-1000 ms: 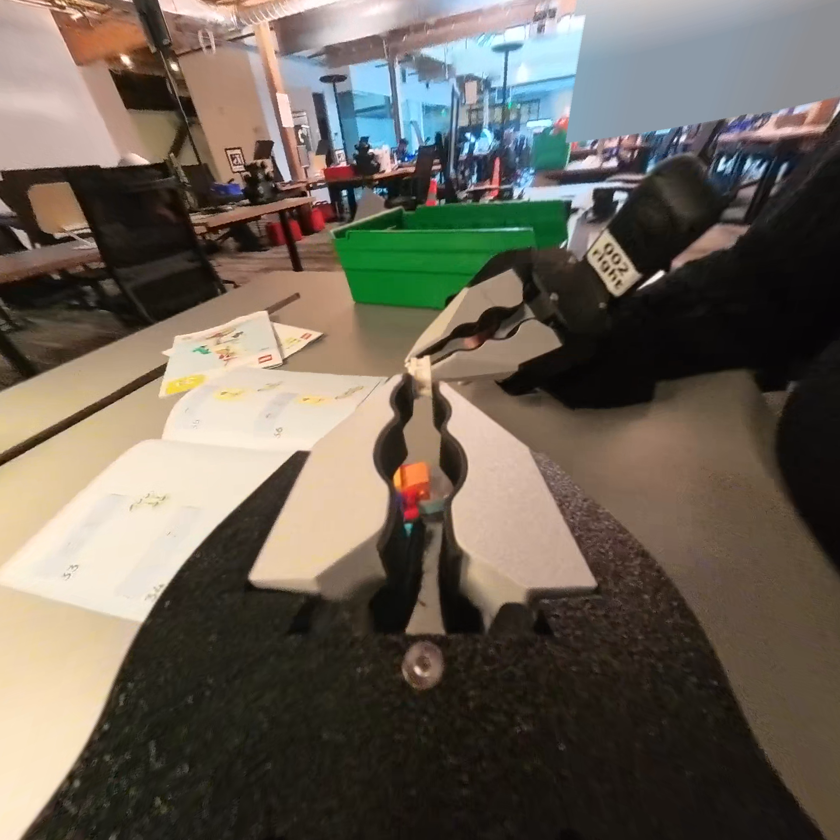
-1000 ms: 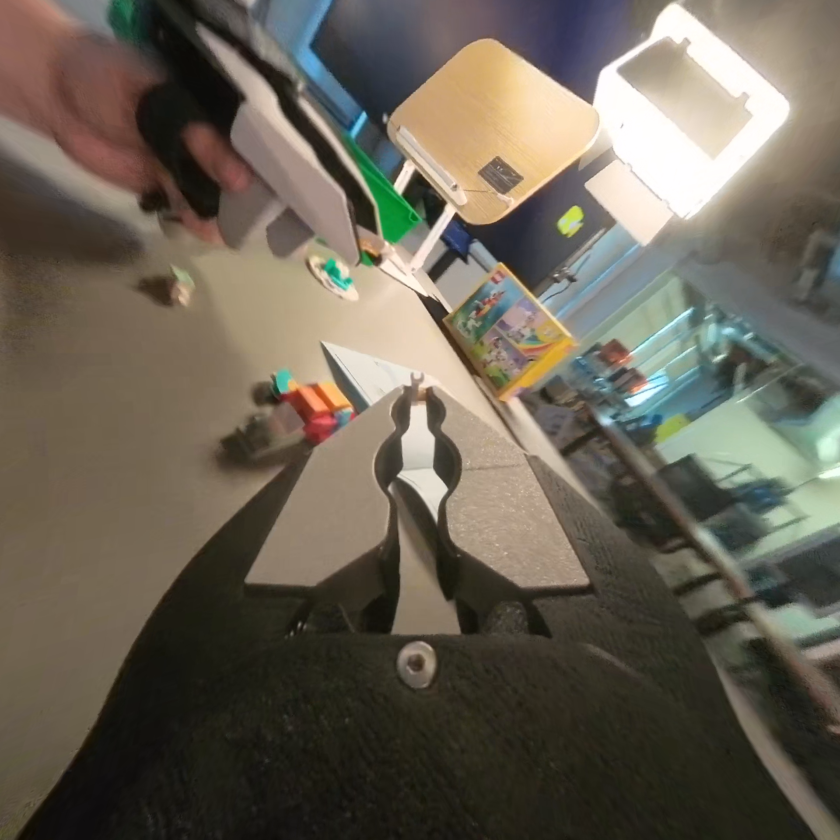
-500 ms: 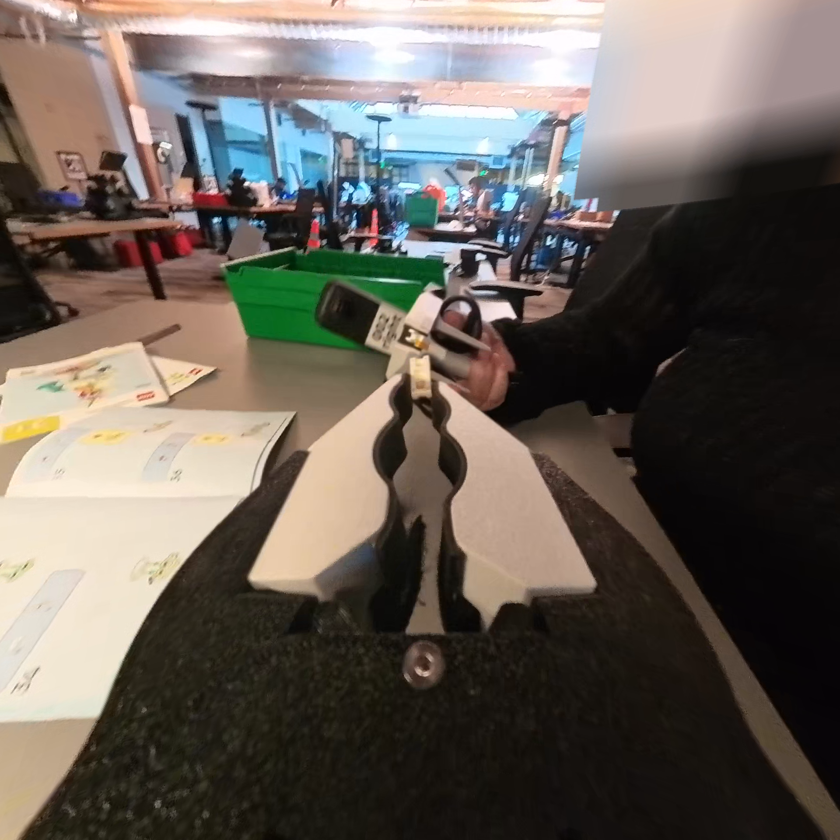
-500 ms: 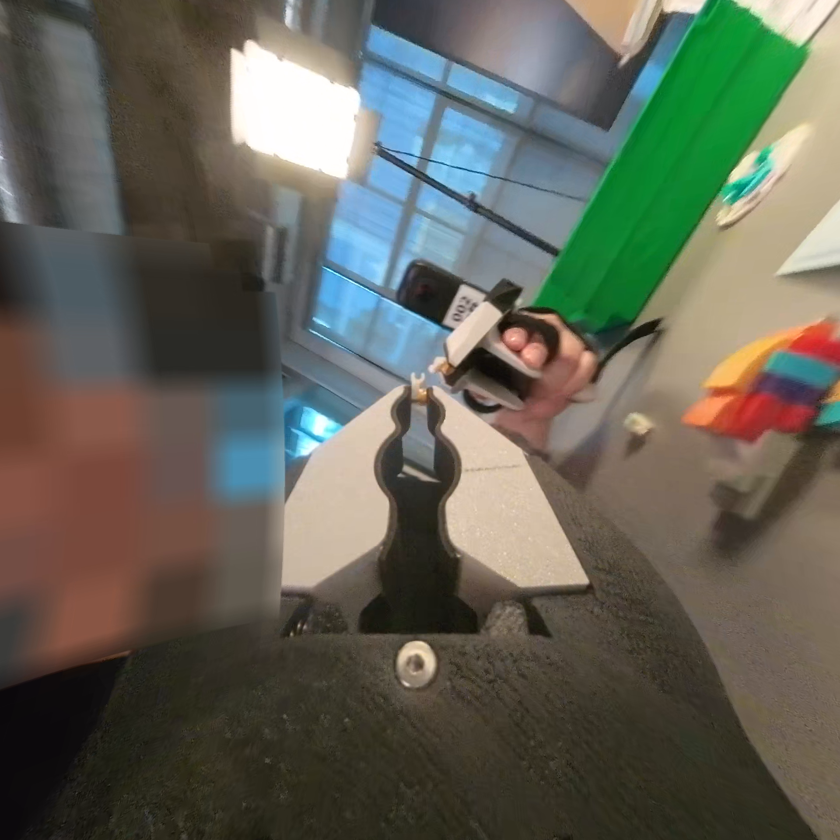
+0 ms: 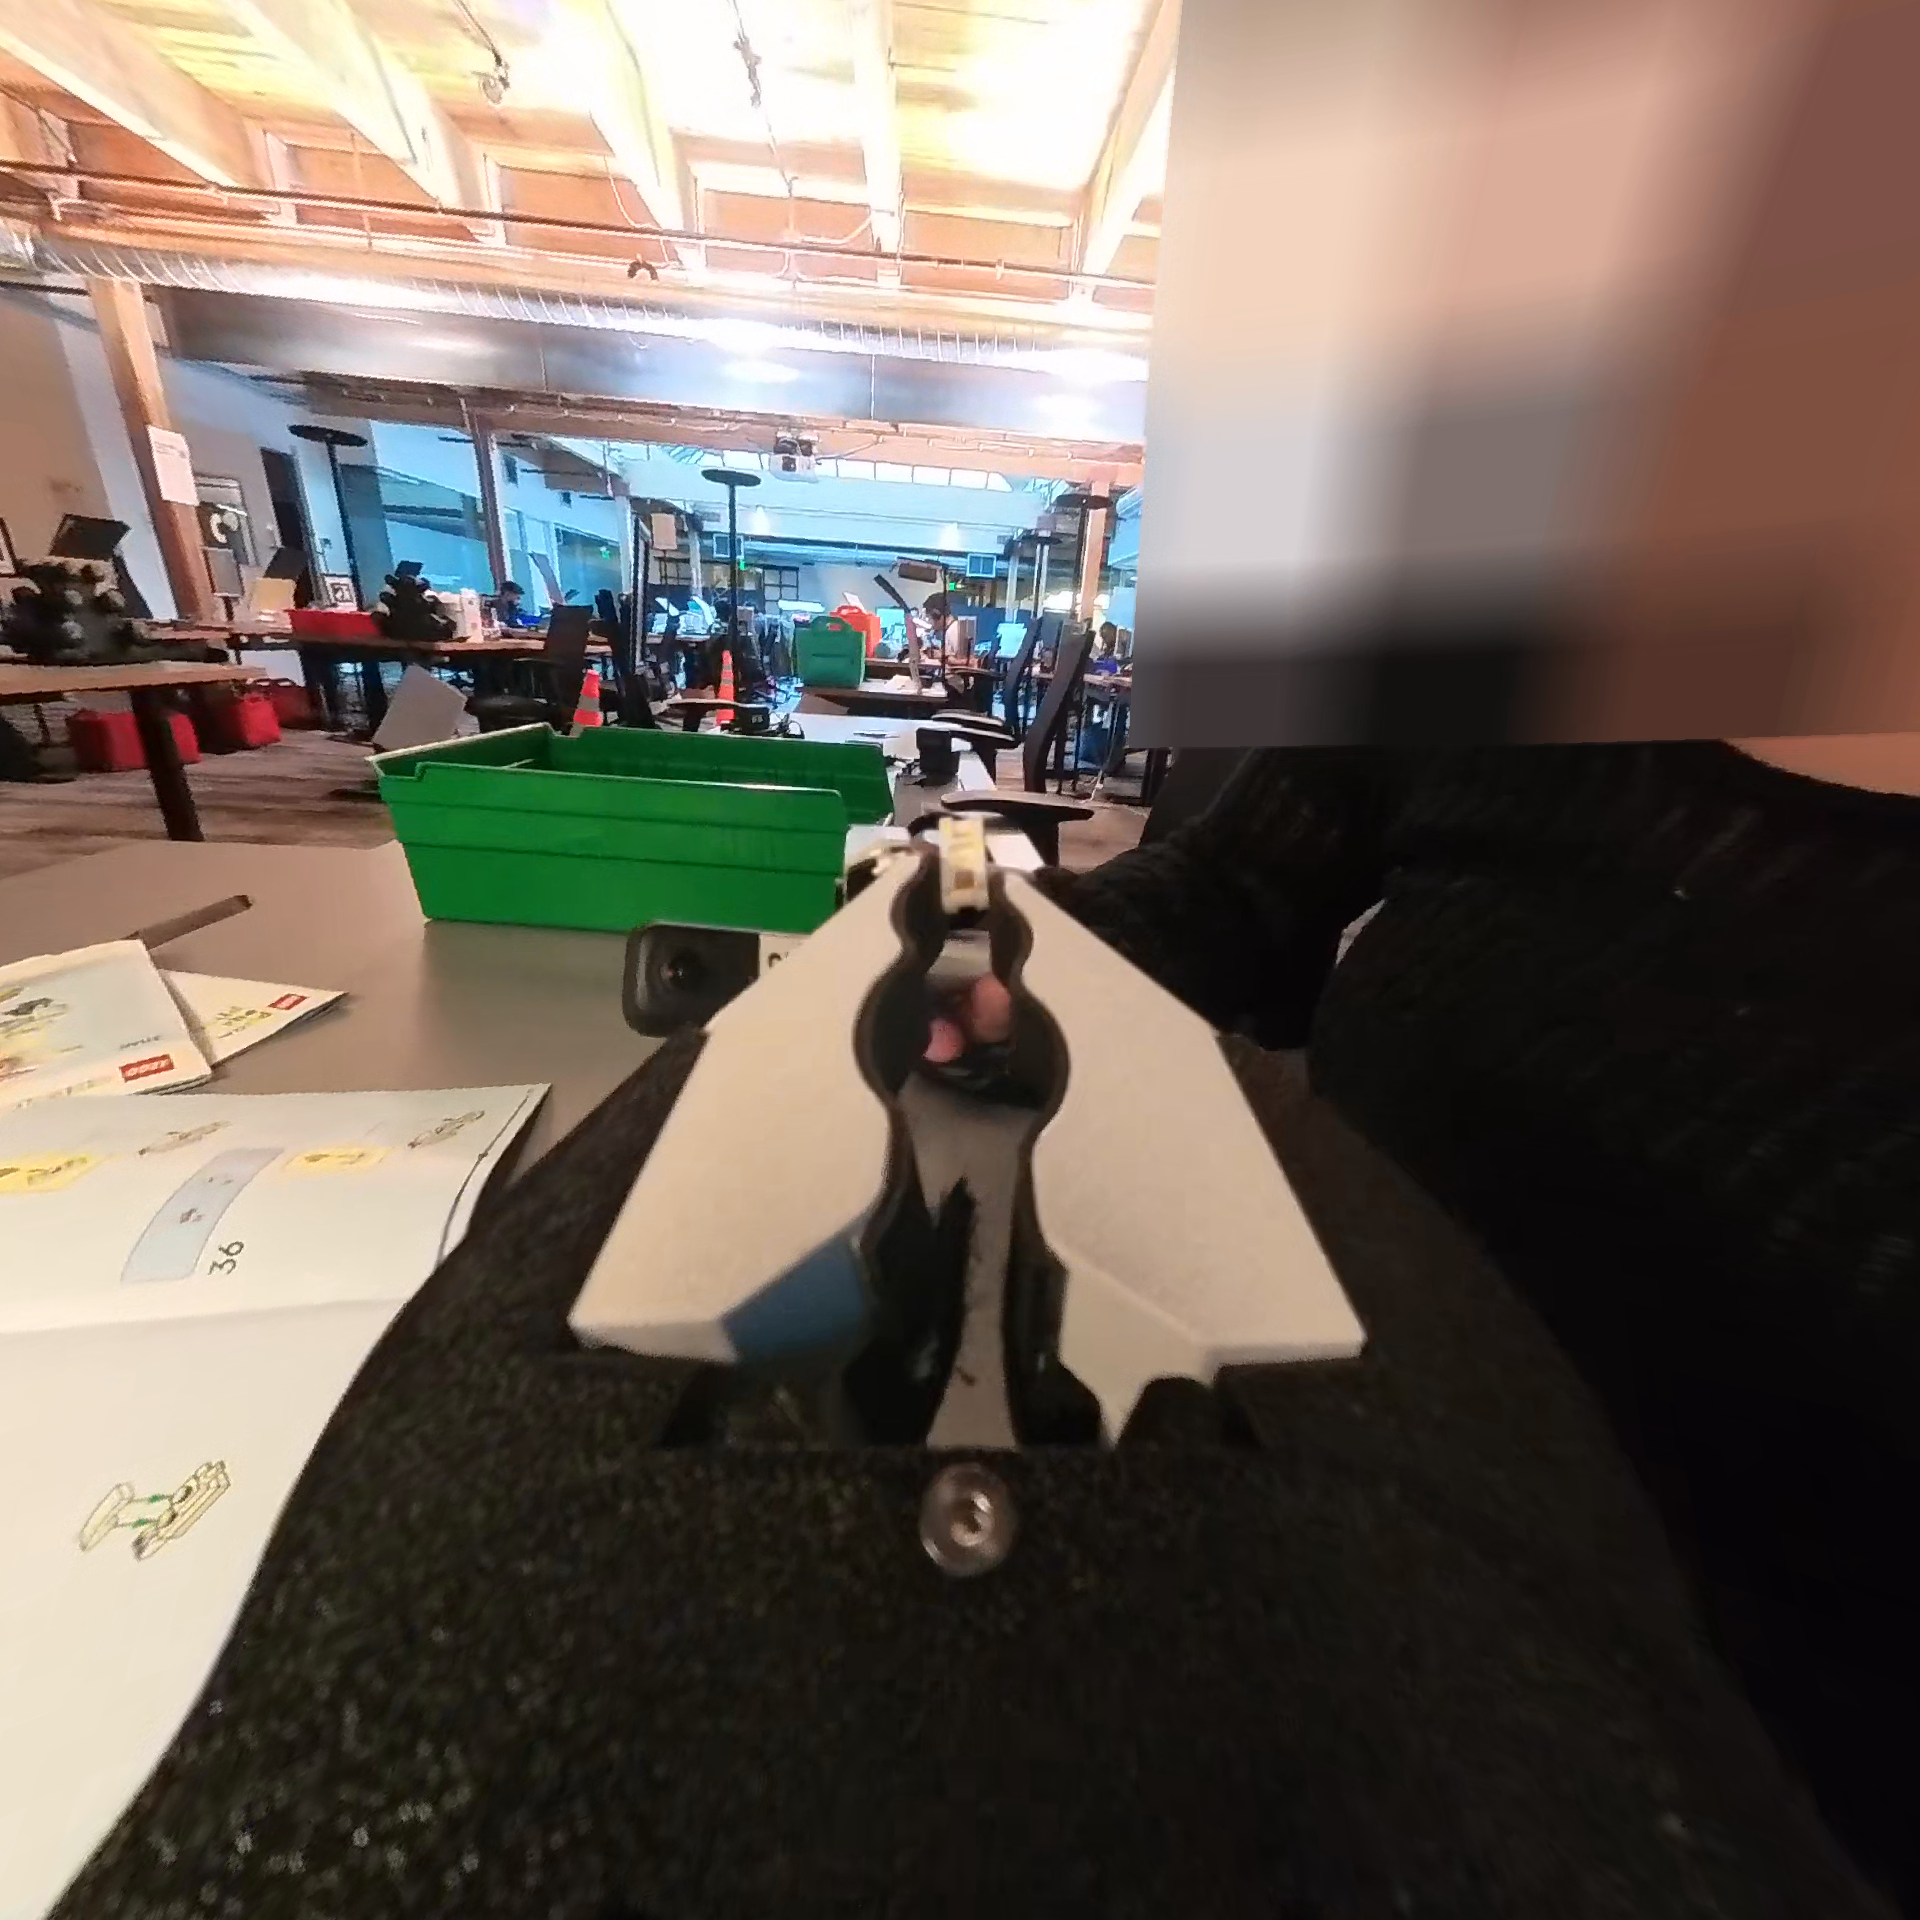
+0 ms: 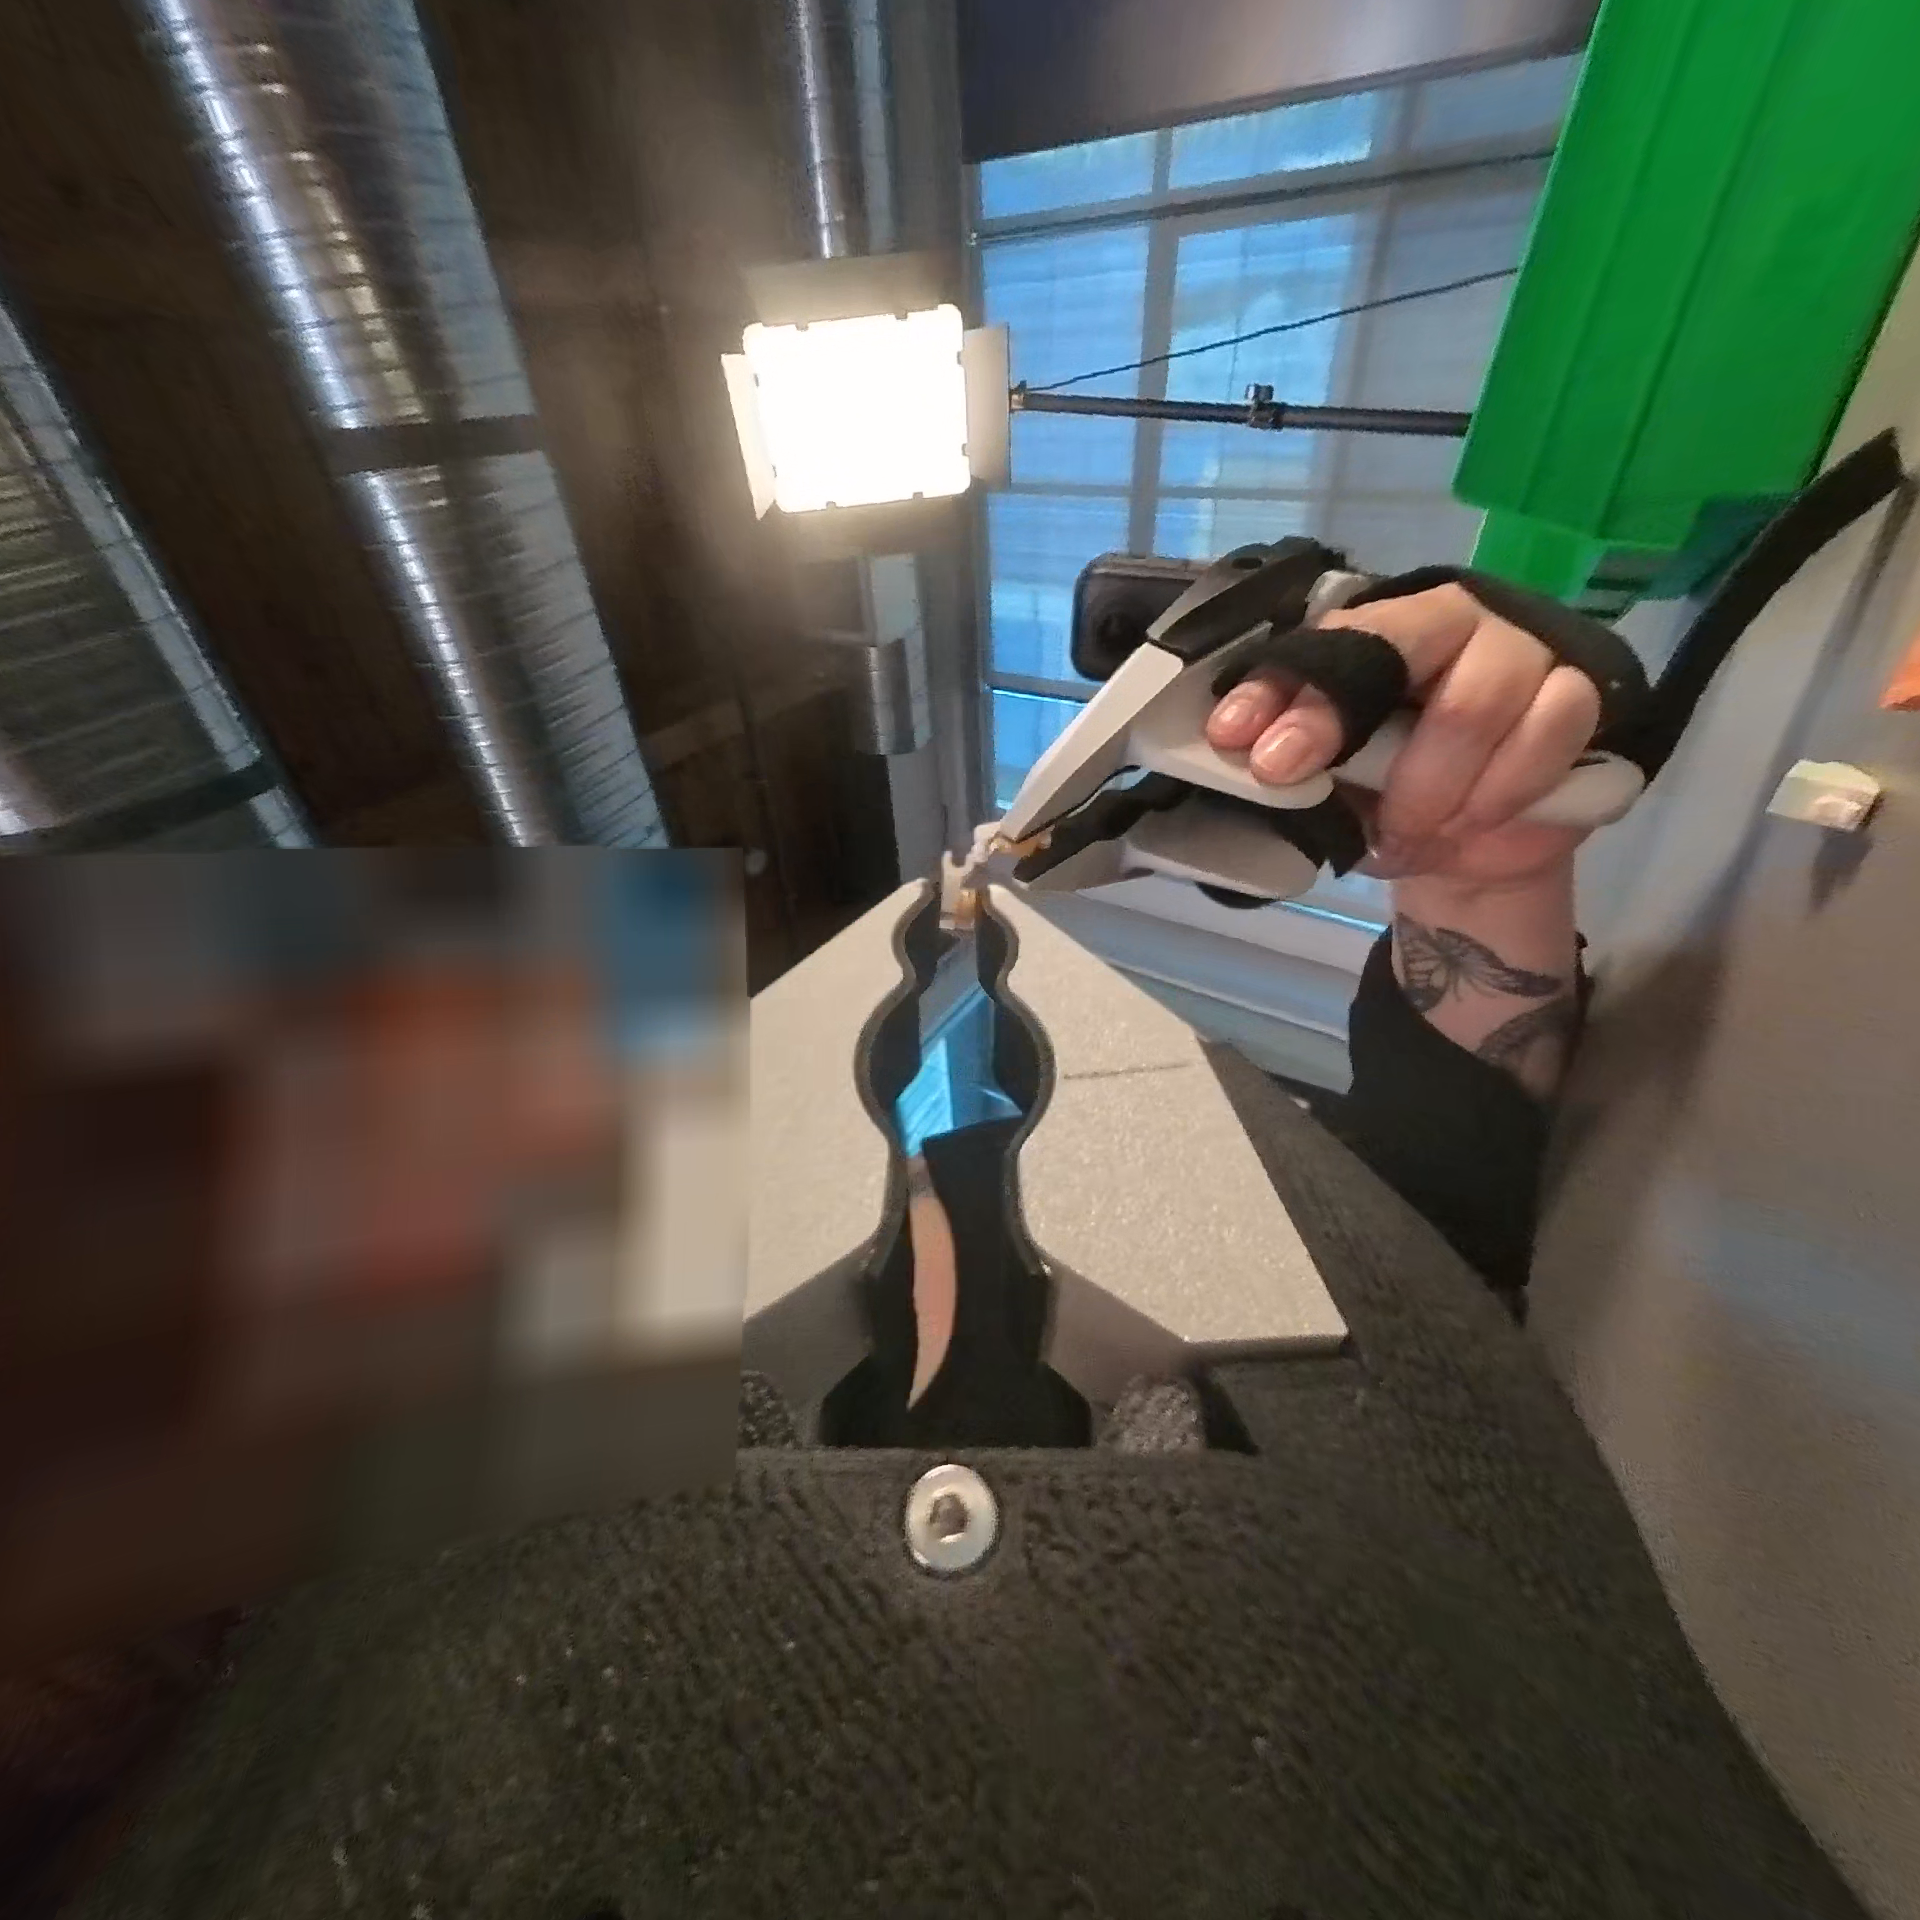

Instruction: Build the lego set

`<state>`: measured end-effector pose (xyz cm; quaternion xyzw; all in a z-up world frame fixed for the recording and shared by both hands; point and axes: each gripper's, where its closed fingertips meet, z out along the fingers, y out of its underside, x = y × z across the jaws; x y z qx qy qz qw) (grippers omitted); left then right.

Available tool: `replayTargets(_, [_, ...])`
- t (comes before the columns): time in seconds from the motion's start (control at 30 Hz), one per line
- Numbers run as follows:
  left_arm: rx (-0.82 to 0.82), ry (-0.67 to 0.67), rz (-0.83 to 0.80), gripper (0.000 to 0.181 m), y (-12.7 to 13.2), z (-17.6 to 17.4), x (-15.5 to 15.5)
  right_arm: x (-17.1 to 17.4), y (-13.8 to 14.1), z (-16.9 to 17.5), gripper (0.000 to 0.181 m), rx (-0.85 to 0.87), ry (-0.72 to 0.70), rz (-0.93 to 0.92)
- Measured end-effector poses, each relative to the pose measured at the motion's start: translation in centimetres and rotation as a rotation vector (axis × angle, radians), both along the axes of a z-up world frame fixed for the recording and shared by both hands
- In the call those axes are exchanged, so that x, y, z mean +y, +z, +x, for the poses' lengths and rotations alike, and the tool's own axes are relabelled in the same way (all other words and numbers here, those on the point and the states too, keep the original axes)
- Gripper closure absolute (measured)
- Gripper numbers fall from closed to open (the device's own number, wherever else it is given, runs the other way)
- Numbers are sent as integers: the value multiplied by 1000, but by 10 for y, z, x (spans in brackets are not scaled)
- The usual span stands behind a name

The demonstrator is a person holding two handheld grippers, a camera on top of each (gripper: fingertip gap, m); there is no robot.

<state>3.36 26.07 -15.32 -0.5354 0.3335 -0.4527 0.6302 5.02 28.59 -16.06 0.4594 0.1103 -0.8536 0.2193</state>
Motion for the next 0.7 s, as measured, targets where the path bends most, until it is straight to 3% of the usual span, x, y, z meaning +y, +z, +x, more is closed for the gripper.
replayTargets(0.03, [11, 6, 0, 176, -1, 1, 1, -1, -1, 0, 177, -2, 6, -8])
replayTargets(0.47, [129, 115, -21, 176, -18, -2, 15, 4, -13, -6, 177, -50, -10, -26])
replayTargets(0.7, [358, 318, -59, 176, -53, -12, 42, 35, -34, -14, 177, -195, -229, 17])
